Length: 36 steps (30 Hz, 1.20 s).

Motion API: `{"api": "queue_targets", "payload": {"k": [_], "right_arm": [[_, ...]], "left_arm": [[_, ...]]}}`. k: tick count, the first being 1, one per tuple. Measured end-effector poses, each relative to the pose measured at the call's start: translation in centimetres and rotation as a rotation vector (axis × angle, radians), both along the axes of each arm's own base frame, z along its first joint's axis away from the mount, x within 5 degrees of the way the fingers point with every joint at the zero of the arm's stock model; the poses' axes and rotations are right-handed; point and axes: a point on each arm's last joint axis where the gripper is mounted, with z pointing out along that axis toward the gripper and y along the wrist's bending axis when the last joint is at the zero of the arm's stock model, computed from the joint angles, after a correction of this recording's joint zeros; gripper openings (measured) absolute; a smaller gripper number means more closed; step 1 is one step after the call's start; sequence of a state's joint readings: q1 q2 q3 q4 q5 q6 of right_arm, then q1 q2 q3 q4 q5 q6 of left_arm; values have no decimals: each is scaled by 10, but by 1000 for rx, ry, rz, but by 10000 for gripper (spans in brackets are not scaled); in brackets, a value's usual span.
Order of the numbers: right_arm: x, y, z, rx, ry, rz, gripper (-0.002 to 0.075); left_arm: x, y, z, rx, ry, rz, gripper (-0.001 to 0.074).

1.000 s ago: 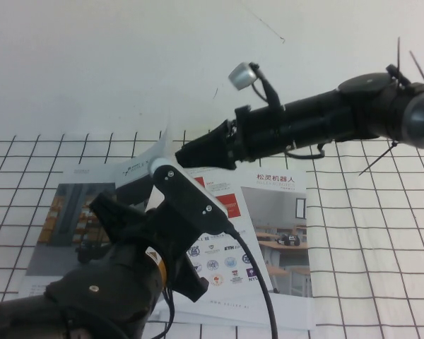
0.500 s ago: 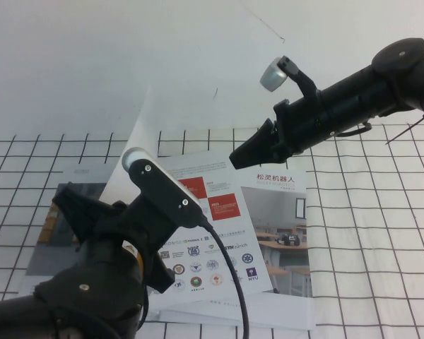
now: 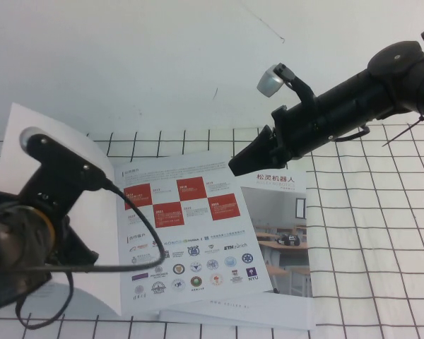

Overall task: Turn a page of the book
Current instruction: Open the closed book

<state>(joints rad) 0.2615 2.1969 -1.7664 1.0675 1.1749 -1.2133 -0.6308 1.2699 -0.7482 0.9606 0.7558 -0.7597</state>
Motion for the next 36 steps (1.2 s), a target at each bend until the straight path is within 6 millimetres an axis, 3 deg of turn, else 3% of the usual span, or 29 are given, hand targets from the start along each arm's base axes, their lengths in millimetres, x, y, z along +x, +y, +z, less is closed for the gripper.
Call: {"api": "queue_targets", "payload": {"k": [6, 10, 23, 27, 31, 36], "right_arm": [[-3, 5, 1, 10, 9, 22, 1], [-4, 7, 1, 11, 19, 19, 1], [-7, 5, 12, -10, 5, 16, 1], [-11, 1, 27, -54, -30, 0, 1], [-15, -8, 51, -141, -87, -79, 1], [-24, -27, 96, -279, -215, -255, 1]], "left_arm": [[15, 28, -4, -114, 26, 101, -3], [24, 37, -15, -188, 76, 123, -3], [57, 24, -115, -210, 409, 89, -3], [59, 23, -117, -229, 404, 104, -3], [59, 23, -106, -258, 357, 95, -3], [51, 22, -55, -371, 172, 65, -3]]}}
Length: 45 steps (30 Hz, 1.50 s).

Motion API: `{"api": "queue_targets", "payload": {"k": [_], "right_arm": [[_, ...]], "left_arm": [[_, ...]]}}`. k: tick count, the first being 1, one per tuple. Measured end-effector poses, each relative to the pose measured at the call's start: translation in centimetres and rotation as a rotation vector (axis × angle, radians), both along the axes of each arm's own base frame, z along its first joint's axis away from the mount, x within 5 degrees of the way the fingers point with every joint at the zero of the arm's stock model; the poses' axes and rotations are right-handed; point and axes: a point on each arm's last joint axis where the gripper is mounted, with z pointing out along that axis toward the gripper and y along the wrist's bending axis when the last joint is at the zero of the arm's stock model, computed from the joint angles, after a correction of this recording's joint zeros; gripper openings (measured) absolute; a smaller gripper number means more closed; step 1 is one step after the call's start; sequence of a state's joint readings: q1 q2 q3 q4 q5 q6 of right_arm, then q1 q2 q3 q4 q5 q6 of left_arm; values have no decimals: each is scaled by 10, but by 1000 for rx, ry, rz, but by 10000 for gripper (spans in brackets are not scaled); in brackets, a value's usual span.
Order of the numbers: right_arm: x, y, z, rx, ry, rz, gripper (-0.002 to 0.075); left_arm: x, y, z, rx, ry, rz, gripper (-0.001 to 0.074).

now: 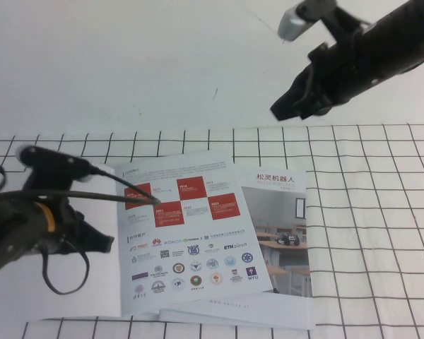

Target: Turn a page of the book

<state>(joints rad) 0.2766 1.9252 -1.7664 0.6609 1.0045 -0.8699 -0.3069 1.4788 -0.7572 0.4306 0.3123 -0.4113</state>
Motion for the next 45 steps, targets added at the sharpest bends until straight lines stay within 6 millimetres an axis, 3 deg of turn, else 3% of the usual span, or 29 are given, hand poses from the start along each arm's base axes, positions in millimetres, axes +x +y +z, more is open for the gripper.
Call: {"api": "queue_targets", "payload": {"k": [6, 9, 14, 18, 25, 35, 39, 45], "right_arm": [[-34, -28, 69, -111, -163, -168, 0], [-58, -43, 100, -149, -225, -248, 0], [-107, -62, 144, -142, -305, -306, 0], [-150, -75, 155, -123, -331, -327, 0], [-227, -100, 128, -132, -352, -363, 0], [-340, -132, 51, -38, -498, -408, 0], [-359, -138, 6, -45, -483, -407, 0], [-368, -141, -34, -69, -459, -406, 0]], "left_arm": [[-34, 5, 73, -159, -236, 2, -3], [-57, 8, 101, -208, -319, -44, -3], [-95, 9, 127, -294, -357, -152, -3], [-121, 3, 136, -357, -333, -293, -3], [-140, -8, 134, -448, -212, -429, -3], [-159, 0, 142, -473, -253, -399, -3], [-166, 4, 148, -511, -297, -345, -3], [-169, 6, 152, -544, -314, -315, -3]]}}
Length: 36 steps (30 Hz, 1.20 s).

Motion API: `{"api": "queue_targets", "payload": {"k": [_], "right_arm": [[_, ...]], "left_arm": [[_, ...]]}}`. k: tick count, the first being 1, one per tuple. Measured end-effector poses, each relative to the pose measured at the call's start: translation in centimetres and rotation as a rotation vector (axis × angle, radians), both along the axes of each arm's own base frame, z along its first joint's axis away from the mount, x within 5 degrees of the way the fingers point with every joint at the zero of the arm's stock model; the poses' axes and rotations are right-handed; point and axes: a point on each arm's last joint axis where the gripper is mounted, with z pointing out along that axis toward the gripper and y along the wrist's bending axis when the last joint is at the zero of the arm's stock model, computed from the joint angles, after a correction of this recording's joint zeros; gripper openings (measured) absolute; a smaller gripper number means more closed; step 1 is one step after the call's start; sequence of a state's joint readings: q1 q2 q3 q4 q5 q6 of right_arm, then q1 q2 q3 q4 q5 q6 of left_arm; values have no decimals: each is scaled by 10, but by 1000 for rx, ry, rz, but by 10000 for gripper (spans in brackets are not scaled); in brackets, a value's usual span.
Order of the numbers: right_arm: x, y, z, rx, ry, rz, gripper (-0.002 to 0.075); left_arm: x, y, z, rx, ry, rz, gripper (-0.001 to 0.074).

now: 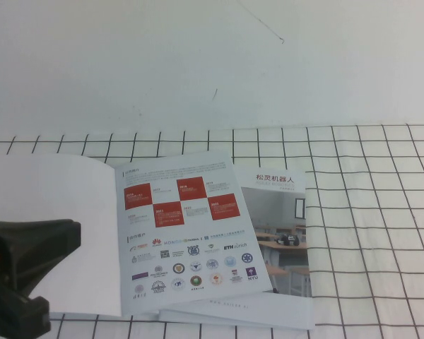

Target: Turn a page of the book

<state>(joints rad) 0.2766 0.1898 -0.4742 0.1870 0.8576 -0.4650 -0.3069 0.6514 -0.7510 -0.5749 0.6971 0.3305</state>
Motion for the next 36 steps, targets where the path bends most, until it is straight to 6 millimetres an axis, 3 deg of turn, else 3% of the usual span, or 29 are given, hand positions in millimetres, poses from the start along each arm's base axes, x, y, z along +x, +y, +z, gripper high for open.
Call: {"api": "queue_targets", "payload": {"k": [6, 36], "right_arm": [[6, -1, -14, -22, -5, -18, 0], [7, -1, -14, -16, -21, -22, 0]], "left_arm": [[-1, -2, 1, -41, 18, -2, -3], [-6, -3, -4, -16, 82, -47, -3]]}}
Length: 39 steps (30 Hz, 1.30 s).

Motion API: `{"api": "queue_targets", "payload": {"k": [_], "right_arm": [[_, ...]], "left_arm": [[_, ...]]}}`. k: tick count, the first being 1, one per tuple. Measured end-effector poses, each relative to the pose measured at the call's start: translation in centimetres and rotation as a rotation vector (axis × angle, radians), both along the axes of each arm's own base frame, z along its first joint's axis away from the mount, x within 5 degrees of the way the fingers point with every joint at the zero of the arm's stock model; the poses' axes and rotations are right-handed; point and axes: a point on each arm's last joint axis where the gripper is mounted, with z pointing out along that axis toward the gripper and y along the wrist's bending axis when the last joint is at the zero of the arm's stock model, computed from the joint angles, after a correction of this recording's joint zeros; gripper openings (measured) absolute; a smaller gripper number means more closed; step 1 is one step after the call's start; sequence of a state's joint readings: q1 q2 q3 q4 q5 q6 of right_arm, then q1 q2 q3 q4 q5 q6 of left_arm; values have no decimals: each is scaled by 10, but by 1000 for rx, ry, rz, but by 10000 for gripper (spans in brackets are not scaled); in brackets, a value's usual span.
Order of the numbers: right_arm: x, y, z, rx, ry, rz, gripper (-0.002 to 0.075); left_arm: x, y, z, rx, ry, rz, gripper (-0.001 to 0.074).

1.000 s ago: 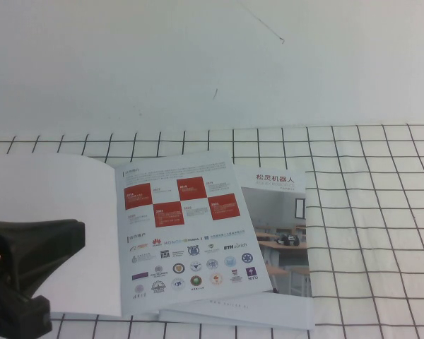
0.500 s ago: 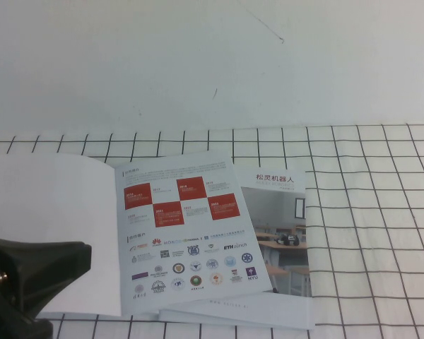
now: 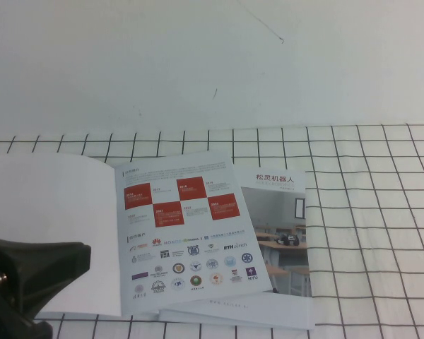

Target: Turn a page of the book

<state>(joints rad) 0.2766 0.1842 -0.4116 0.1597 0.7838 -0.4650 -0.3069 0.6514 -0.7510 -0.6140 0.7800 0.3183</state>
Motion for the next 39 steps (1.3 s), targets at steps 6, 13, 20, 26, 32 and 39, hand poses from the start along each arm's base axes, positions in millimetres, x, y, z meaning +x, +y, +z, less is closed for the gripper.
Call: {"api": "queue_targets", "payload": {"k": [6, 13, 20, 26, 32, 39], "right_arm": [[0, 0, 0, 0, 0, 0, 0], [0, 0, 0, 0, 0, 0, 0], [0, 0, 0, 0, 0, 0, 0], [0, 0, 0, 0, 0, 0, 0], [0, 0, 0, 1, -2, 0, 0], [0, 0, 0, 1, -2, 0, 0]], "left_arm": [[-16, 24, -8, 138, -234, 129, -3], [-39, 51, -72, 204, -499, 318, -3], [-46, 55, -138, 166, -426, 364, -3], [-45, 55, -175, 108, -298, 390, -3], [-46, 52, -178, 28, -235, 395, -3], [-47, 51, -178, 18, -229, 396, -3]]}}
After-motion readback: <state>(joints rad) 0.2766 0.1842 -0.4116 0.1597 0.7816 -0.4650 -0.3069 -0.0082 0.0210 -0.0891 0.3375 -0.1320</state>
